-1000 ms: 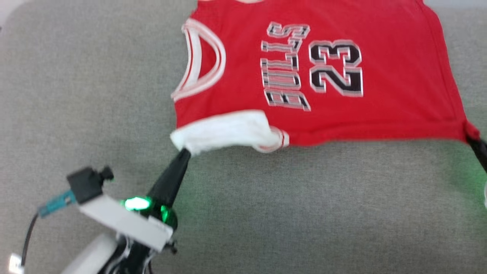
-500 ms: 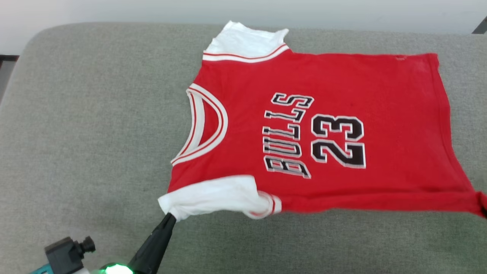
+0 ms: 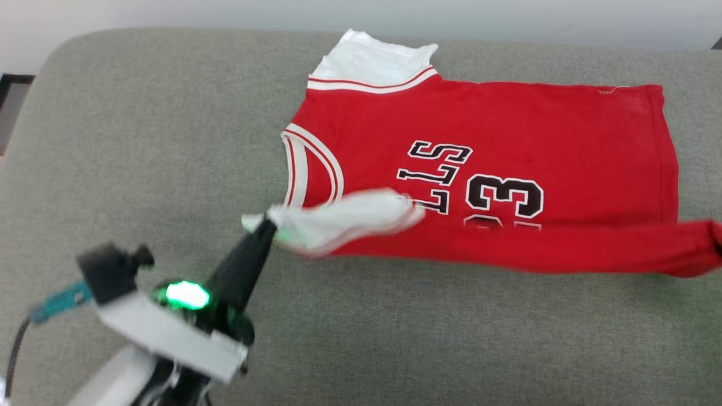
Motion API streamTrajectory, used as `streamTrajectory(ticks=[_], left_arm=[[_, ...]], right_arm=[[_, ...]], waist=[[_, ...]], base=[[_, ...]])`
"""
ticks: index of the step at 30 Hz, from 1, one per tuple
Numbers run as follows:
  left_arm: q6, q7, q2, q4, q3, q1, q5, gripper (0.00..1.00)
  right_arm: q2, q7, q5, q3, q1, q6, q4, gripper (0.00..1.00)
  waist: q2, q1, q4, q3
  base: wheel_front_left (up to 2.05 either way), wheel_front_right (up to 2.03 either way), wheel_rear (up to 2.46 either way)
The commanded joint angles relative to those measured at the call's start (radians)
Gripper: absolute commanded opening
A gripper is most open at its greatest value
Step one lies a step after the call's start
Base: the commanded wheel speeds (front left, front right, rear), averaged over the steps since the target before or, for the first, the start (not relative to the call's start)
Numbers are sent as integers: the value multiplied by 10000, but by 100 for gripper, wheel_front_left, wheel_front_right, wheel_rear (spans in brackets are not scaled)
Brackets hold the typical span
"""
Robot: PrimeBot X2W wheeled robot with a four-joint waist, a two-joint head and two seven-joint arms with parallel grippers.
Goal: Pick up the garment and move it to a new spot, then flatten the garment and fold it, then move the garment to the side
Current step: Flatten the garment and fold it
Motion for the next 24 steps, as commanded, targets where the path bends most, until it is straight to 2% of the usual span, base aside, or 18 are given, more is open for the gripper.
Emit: streamTrajectory(ticks=[1,10,15,24], left_arm=[[12,61,-76,288,-62,-367,-24,0],[12,94,-733,3408,-797,-2672,-74,0],[12,-188,-1067,4850,-1195,-3468,255,0],[12,-423,-1510,6526,-1578,-4292,876,0]], right_arm=[[-65,43,-25,87,-436,-9,240,0],[-237,-210,-21,877,-2421,-9,2721,0],[-333,-710,78,1376,-2827,-10,3359,0],[-514,-1329,152,2164,-3309,-10,4183,0]], waist=[[0,0,-69,125],[0,0,-171,862],[0,0,-220,1354],[0,0,-268,1735]], base=[[0,0,0],[0,0,0],[0,0,0],[0,0,0]])
